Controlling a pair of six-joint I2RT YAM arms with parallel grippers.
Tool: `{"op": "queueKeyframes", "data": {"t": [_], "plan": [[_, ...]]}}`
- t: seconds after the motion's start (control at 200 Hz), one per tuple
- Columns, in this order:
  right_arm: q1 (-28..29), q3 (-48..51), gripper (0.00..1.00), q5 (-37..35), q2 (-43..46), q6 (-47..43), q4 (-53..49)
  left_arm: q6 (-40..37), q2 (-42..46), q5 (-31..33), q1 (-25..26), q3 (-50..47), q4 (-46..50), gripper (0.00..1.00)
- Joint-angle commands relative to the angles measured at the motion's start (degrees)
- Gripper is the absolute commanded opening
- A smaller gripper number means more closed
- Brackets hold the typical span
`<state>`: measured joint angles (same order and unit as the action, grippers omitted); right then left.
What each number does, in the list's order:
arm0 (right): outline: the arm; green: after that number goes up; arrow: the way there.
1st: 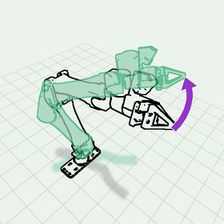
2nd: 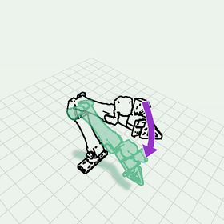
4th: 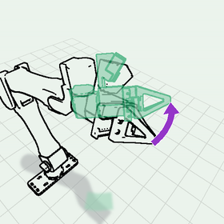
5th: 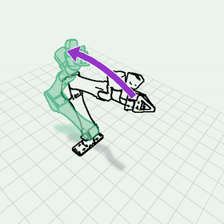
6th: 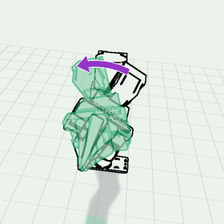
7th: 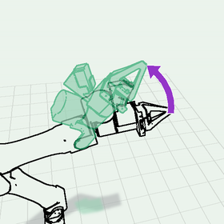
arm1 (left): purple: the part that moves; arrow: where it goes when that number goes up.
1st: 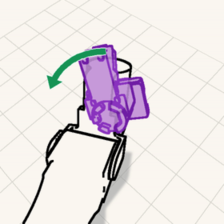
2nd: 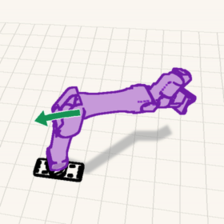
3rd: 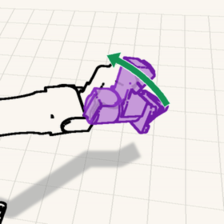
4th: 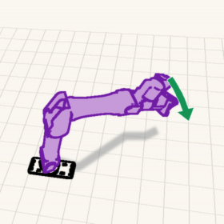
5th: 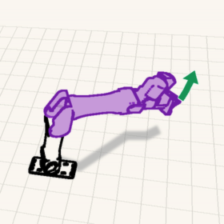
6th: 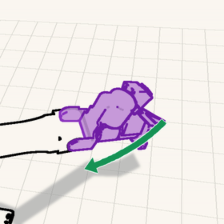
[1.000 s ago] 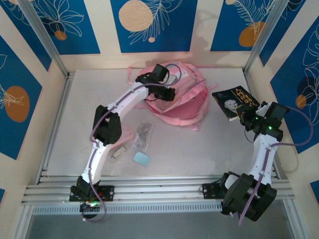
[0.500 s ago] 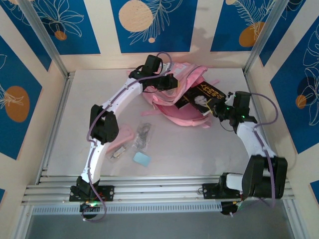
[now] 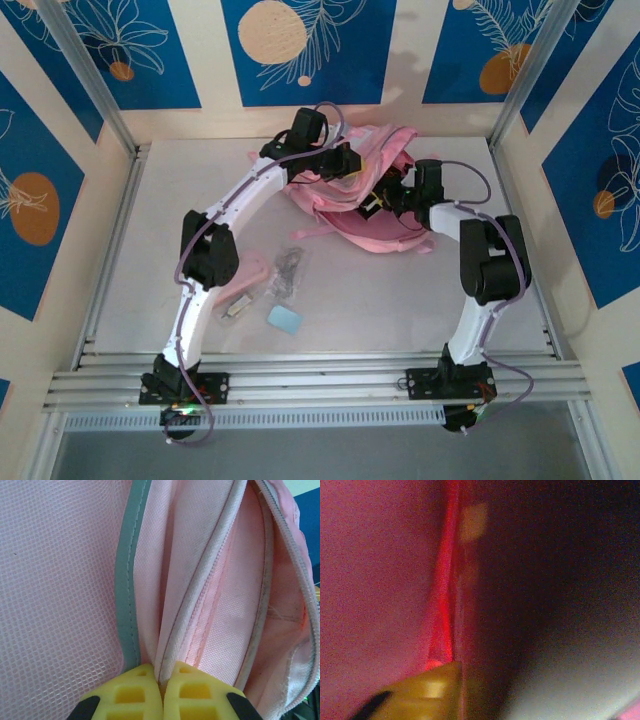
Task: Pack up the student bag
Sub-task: Place the book in the student bag, then close the student bag at the top-center of the table.
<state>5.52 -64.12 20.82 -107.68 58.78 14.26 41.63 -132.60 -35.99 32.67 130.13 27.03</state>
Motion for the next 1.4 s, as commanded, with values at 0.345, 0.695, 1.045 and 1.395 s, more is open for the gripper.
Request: {"op": "queueKeyframes", "data": {"t": [0.345, 0.695, 1.045, 1.395], "plan": [[-10.93, 1.63, 1.0, -6.72, 22.53, -24.53, -37.84, 2.08, 2.93, -2.1, 0.91, -0.27, -9.3, 0.0], [-19.8, 8.26, 1.0, 0.39, 37.55, -23.65, -39.56, -0.24, 2.81, 0.92, 1.38, -4.2, -2.26, 0.29], [-10.16, 9.51, 0.97, -8.92, 38.89, -20.28, -38.26, 9.42, 21.19, 8.04, -7.99, -44.16, -17.44, 0.61], [0.69, 10.49, 0.95, -14.66, 38.16, -20.04, -33.07, 16.95, 19.33, 12.53, -10.62, -58.34, -35.86, 0.61]]}}
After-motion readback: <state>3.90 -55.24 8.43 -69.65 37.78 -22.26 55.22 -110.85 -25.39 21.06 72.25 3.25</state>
